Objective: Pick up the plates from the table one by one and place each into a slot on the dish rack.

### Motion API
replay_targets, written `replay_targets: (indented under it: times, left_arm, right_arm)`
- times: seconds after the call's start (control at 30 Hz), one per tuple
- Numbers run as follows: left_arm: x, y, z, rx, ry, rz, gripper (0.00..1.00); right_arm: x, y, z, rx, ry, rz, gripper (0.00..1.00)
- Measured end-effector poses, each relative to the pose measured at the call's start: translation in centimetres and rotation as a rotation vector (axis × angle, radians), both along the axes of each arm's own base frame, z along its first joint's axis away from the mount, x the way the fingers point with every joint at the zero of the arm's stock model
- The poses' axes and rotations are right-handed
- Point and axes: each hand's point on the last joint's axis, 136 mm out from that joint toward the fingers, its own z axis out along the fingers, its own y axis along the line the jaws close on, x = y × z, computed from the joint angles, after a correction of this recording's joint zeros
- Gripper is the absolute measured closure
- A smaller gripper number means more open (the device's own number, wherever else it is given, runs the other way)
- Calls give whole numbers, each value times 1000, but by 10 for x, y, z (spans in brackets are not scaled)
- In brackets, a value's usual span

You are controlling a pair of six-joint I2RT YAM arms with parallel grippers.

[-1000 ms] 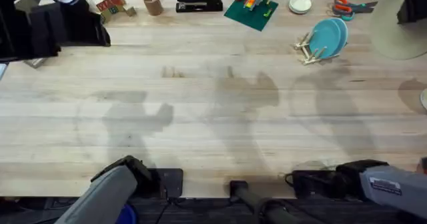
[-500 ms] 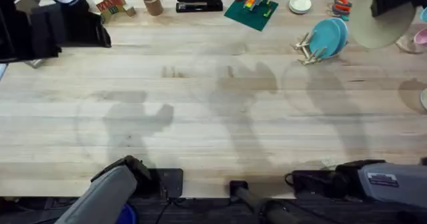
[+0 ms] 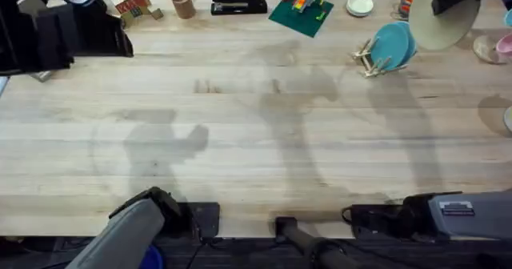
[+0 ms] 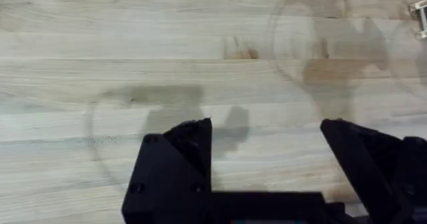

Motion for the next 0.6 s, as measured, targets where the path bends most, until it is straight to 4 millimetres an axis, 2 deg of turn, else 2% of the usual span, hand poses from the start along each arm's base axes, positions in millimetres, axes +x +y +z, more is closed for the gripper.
replay_targets:
  times: [0.37, 0.6]
  left_arm:
    - [0, 0, 0, 0, 0, 0, 5]
    - [0, 0, 0, 0, 0, 0, 6]
  right_arm:
    - [27, -16, -25, 49, 47, 13, 970]
    - [44, -15, -50, 55, 105, 27, 970]
